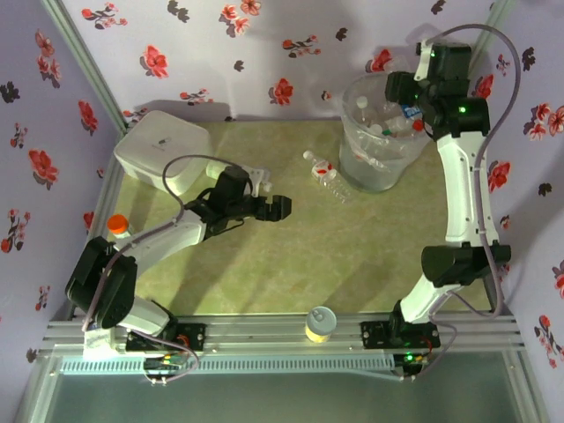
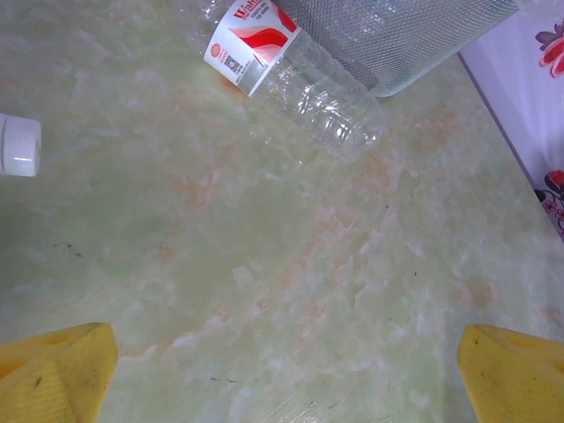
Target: Put the plastic bottles in the bin
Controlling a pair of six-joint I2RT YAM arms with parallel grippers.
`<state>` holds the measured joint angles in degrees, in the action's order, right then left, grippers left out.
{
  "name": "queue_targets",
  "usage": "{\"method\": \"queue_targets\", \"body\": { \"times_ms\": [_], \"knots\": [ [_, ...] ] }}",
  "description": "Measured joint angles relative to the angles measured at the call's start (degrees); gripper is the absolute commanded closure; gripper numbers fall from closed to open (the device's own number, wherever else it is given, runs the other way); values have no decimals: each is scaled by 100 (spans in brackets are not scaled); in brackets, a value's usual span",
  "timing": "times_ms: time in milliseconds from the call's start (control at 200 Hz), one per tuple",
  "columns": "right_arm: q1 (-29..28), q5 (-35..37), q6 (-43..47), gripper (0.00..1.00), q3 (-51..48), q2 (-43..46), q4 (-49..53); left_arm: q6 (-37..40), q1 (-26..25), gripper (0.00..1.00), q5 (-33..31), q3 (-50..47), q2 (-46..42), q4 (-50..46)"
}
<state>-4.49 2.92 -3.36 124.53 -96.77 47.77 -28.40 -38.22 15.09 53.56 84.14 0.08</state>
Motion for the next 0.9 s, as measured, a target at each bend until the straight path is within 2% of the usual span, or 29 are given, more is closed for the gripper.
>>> {"method": "queue_targets", "body": {
  "times_ms": [135,305,505,755,900],
  "knots": [
    [136,164,39,29,17,-269,-463,-2,15,0,-2,-118,-17,28],
    [356,221,13,30,116,-1043,-1047,-31,15,0,-7,-315,-238,26],
    [450,118,-149,32,295,-1836,-1185,-275,79,0,-192,-479,-586,-4],
    [490,-98,-415,37,-1283,-1290,-2009,-1038,809,0,-492,-916,-859,-105],
    [542,-229,-516,38,-1858,-833,-1967,-1300,1137,0,-529,-1019,-876,-155]
  ]
}}
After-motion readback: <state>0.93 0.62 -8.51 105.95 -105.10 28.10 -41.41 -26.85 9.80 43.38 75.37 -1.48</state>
